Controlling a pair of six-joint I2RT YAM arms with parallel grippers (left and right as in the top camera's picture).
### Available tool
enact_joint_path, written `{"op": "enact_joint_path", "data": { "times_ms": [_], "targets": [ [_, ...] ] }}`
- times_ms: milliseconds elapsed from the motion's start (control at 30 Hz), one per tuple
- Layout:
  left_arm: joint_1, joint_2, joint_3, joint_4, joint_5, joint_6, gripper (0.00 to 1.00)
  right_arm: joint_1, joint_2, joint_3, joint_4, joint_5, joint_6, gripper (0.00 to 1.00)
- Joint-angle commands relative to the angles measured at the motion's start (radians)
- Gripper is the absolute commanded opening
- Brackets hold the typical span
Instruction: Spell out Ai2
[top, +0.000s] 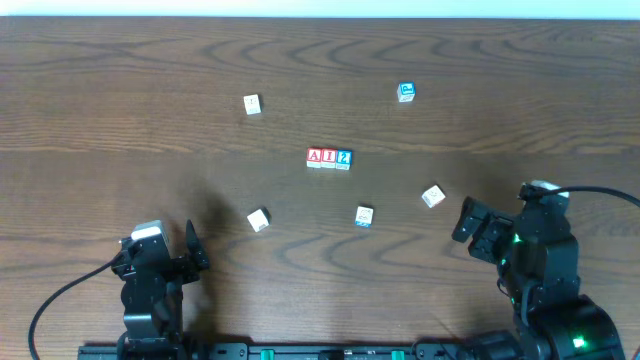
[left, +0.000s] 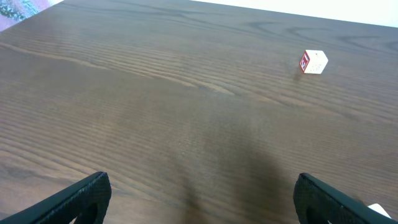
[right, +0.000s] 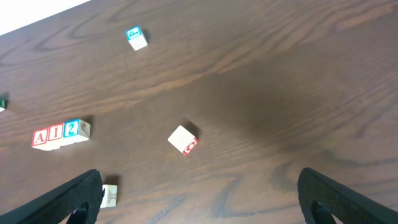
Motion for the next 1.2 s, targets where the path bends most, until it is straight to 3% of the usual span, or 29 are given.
{"op": "enact_joint_path", "data": {
  "times_ms": [0, 767, 1000, 1167],
  "targets": [
    [0.002, -0.008, -0.021, 0.001, -0.021, -0.008, 0.95, -0.016, -0.004, -0.001, -0.001, 0.003, 0.015, 0.99],
    [0.002, -0.008, -0.021, 0.001, -0.021, -0.008, 0.95, -0.016, -0.014, -0.003, -0.017, 0.019, -0.014, 0.99],
    [0.002, -0.008, -0.021, 0.001, -0.021, -0.008, 0.95, -0.028, -0.243, -0.159, 0.009, 0.03, -0.2, 0.99],
    [0.002, -0.008, -0.021, 0.001, -0.021, -0.008, 0.95, -0.061, -0.422, -0.302, 0.031, 0.023, -0.206, 0.99]
  ]
}}
